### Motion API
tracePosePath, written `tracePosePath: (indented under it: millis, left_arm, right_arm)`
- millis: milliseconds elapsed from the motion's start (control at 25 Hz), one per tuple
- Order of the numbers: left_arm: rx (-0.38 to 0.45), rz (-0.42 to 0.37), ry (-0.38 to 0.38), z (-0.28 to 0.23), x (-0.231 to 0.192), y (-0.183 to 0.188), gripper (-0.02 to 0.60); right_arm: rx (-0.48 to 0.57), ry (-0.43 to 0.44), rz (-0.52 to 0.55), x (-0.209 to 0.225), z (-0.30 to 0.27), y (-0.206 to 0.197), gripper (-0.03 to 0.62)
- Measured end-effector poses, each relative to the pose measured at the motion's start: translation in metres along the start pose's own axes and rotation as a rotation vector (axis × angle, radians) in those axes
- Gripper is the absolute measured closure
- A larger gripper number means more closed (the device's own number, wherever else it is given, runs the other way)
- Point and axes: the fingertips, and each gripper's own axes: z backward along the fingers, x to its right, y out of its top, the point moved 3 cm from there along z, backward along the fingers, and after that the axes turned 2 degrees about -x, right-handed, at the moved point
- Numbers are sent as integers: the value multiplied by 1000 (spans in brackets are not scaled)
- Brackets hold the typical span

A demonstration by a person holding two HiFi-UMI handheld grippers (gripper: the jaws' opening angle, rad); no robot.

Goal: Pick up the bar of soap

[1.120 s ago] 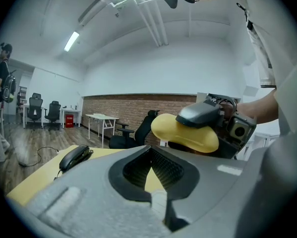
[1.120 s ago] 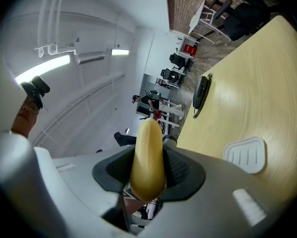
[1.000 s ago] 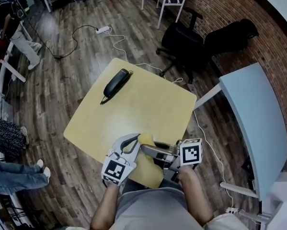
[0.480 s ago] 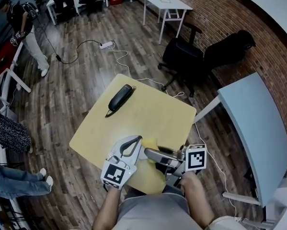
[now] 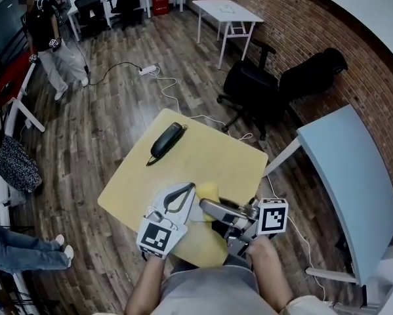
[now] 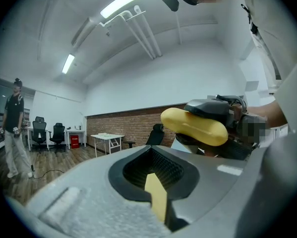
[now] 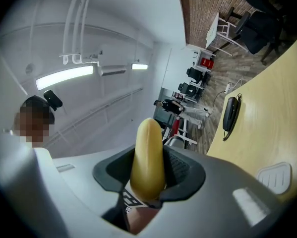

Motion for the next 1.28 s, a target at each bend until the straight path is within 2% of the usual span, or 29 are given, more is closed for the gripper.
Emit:
tracePosePath:
  millis: [280,560,1280]
  left_arm:
    - [0,0,-14,-1,3,7,578]
    - [0,15,-14,0,8,3,578]
    - [7,-20,-16,-1,5,7,578]
  right_arm:
    - [8,21,17,-8,-1,2,441]
    - [11,2,17,-5,3,-1,441]
    - [21,4,11,-3,2,1,441]
